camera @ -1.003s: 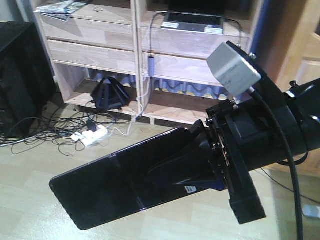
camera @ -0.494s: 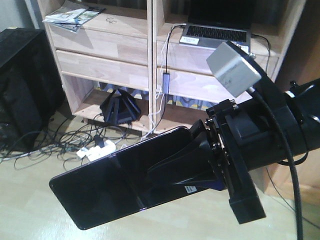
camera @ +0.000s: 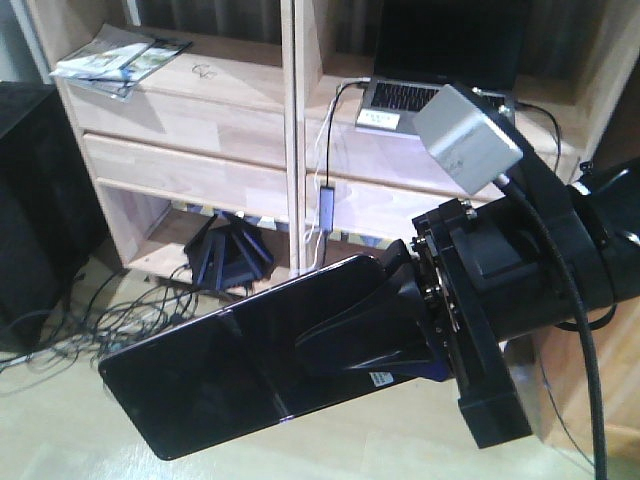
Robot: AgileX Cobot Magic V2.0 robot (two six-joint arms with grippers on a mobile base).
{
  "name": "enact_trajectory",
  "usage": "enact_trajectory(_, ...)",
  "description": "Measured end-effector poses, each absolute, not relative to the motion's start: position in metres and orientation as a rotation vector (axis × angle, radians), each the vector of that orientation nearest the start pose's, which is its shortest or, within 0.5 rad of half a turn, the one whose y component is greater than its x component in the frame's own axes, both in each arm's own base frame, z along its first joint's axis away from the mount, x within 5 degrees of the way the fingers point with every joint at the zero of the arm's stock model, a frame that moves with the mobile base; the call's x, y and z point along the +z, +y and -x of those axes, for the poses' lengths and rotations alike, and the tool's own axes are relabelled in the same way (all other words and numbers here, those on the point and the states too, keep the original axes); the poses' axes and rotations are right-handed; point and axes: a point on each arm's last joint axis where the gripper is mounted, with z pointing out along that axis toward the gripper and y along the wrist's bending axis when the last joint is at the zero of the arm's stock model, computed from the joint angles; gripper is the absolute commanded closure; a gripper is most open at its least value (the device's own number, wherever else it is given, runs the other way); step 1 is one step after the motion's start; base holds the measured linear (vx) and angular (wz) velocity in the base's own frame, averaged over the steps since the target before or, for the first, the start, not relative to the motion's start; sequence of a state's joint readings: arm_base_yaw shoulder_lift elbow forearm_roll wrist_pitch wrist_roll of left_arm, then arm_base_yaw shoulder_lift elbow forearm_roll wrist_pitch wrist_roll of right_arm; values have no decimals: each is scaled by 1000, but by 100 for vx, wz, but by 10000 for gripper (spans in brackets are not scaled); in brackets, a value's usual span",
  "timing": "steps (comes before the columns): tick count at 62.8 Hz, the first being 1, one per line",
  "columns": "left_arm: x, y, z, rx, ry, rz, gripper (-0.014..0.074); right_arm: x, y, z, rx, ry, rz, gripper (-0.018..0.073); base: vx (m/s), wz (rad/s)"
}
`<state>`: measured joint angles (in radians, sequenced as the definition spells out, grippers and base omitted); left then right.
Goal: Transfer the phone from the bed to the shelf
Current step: 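Drive the base up to the wooden shelf holding the laptop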
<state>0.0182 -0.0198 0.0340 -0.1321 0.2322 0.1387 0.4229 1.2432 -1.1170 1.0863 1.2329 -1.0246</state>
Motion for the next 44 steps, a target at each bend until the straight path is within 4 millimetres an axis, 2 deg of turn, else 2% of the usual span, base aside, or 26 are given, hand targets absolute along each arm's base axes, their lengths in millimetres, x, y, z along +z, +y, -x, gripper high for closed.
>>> enact_trajectory(26,182,-2,-55,-5,1728,-15,596,374,162,-175,1203,1880,1313,563,34,-7)
enact_trajectory(44,182,-2,-55,-5,1728,-15,596,374,162,-175,1203,1880,1313,563,30,-21)
